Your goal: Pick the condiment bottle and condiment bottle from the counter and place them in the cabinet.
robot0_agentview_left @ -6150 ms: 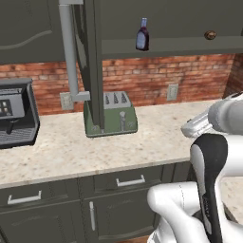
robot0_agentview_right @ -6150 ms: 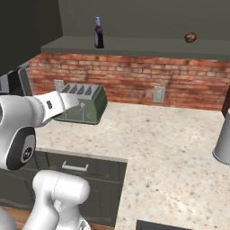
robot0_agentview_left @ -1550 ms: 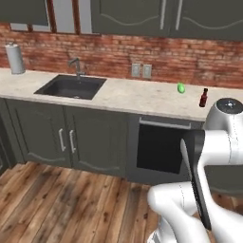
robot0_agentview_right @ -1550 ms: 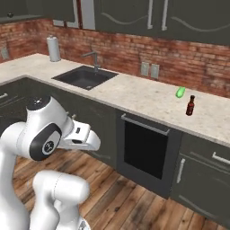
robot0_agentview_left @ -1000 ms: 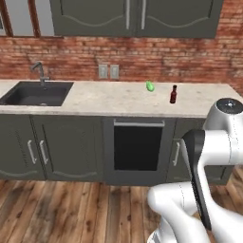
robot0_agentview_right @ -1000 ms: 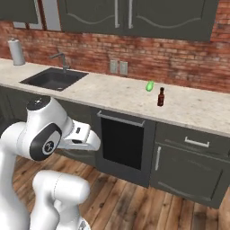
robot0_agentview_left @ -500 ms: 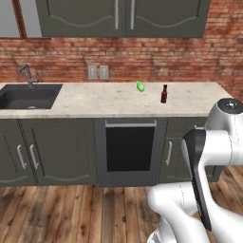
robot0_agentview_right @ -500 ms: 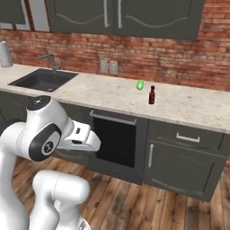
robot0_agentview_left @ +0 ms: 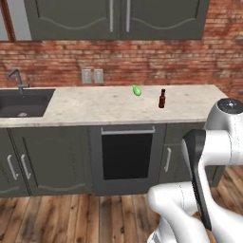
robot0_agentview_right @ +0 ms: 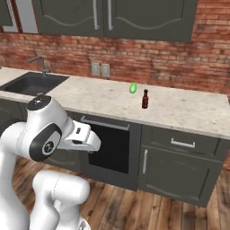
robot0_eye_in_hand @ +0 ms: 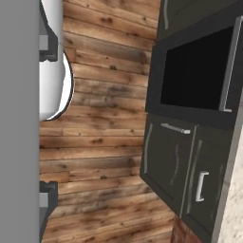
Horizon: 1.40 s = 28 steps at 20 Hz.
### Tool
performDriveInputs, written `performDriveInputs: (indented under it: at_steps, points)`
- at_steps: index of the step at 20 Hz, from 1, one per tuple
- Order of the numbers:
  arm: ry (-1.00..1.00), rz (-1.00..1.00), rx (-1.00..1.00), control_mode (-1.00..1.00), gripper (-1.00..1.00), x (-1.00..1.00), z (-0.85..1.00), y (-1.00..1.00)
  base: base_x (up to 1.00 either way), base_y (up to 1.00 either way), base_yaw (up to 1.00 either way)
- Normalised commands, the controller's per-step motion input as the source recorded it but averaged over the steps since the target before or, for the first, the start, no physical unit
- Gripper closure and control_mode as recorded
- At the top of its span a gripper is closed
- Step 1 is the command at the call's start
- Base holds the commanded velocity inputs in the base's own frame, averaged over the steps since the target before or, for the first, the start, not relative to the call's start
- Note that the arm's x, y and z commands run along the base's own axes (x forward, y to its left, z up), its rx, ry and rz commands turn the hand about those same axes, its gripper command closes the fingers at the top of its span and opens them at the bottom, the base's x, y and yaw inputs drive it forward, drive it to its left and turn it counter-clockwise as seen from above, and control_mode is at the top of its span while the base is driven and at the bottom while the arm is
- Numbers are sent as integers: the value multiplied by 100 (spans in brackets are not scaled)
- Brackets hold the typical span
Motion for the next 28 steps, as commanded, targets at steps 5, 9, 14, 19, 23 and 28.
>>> performDriveInputs:
  at_steps: [5, 9, 14, 19, 23, 28]
  points:
    - [0, 0, 0, 100, -100, 0, 0, 0, 15, 26, -10]
    - [0, 0, 0, 100, -100, 0, 0, 0, 18, 35, -11]
    - [0, 0, 0, 100, -100, 0, 0, 0, 15, 44, -10]
    - [0, 0, 0, 100, -100, 0, 0, 0, 8, 47, -6]
    - [0, 0, 0, 100, -100, 0, 0, 0, 10, 37, -16]
    - [0, 0, 0, 100, -100, 0, 0, 0, 34, 21, -15]
